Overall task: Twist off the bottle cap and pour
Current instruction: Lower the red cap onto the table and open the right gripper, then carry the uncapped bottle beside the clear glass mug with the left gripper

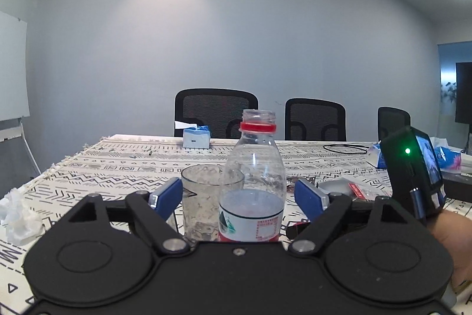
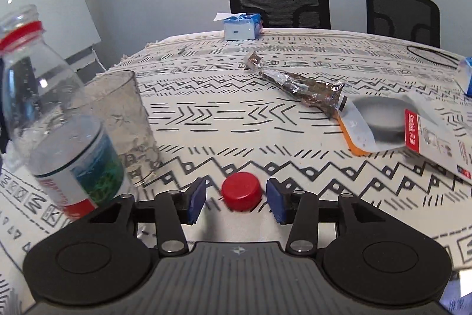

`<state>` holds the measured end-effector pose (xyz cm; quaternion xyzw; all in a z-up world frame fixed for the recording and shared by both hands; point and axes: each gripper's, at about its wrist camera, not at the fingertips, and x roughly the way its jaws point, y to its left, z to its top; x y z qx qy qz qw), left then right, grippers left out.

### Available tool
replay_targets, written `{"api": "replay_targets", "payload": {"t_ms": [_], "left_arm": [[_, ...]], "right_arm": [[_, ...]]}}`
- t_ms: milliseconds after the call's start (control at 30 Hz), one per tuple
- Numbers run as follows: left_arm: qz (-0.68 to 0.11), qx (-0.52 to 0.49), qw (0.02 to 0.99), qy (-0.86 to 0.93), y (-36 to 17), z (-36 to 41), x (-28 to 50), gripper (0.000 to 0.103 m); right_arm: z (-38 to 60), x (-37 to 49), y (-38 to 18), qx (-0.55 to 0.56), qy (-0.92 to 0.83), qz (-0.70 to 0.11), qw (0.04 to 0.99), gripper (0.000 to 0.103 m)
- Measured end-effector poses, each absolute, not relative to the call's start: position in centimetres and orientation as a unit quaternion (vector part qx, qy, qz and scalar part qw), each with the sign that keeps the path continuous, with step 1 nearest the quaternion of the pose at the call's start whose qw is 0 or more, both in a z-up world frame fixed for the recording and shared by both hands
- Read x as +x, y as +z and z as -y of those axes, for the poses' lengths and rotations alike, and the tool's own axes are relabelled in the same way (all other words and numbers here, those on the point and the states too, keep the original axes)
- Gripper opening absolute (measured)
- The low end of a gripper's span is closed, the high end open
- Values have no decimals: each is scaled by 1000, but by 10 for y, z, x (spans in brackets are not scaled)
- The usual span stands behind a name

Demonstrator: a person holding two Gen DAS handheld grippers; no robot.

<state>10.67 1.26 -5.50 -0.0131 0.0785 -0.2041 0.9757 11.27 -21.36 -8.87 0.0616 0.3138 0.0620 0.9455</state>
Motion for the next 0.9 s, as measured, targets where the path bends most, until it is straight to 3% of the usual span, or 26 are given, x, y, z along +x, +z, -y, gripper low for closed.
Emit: {"api": "replay_targets", "payload": {"t_ms": [233, 367, 600, 767, 800, 900], "left_arm": [[-90, -5, 981, -171, -51, -12, 94, 89], [-97, -18, 982, -162, -50, -16, 90, 90], [-115, -39, 985, -123, -54, -25, 97, 93], [-129, -55, 985, -104, -54, -28, 102, 95], [-130, -57, 985, -101, -54, -29, 100, 101], [-127, -63, 986, -90, -53, -27, 103, 102]], "right_arm": [[198, 89, -89, 49, 68, -311, 947, 51], [194, 75, -81, 29, 66, -273, 959, 63], [195, 61, -73, 33, 91, -250, 963, 72], [198, 52, -67, 39, 110, -253, 960, 73], [199, 51, -66, 42, 113, -254, 960, 75], [202, 51, -67, 56, 125, -260, 956, 87]]}}
